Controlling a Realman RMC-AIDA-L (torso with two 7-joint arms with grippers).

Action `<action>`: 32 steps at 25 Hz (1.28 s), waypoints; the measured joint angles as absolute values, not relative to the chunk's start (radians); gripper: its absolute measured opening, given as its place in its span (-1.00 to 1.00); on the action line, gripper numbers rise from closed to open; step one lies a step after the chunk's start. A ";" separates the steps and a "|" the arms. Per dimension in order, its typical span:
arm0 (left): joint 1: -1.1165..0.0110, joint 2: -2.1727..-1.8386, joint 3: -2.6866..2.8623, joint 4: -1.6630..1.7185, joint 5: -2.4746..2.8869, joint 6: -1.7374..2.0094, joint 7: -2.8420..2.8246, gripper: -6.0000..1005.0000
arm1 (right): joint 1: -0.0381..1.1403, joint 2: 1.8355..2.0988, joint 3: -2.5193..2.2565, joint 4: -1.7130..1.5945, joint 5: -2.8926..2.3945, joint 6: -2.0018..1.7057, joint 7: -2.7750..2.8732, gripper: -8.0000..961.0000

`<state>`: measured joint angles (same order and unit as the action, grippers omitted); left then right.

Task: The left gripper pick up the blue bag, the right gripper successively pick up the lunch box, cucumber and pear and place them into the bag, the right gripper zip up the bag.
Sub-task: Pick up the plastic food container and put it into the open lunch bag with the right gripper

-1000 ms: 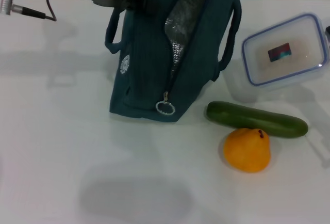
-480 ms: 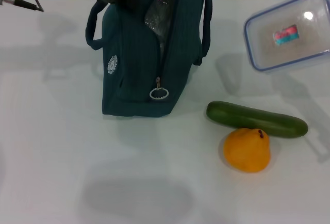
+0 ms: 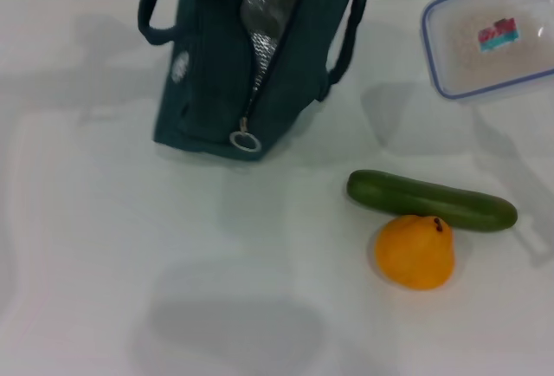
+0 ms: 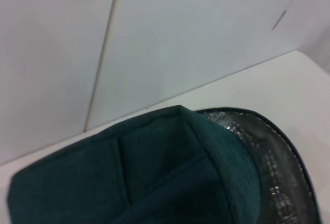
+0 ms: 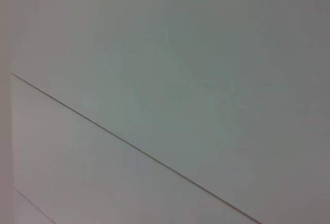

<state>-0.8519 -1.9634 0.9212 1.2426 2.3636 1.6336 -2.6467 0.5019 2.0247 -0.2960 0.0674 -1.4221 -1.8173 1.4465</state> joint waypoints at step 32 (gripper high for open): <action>-0.914 -2.052 1.071 1.332 2.433 1.648 -2.757 -0.90 | 0.621 2.028 -0.298 0.077 -1.419 -1.960 1.446 -0.71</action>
<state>-0.9137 -2.0524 1.0710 1.3320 2.4333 1.6483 -2.7566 0.6208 2.0278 -0.2982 0.0772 -1.4188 -1.9599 1.4459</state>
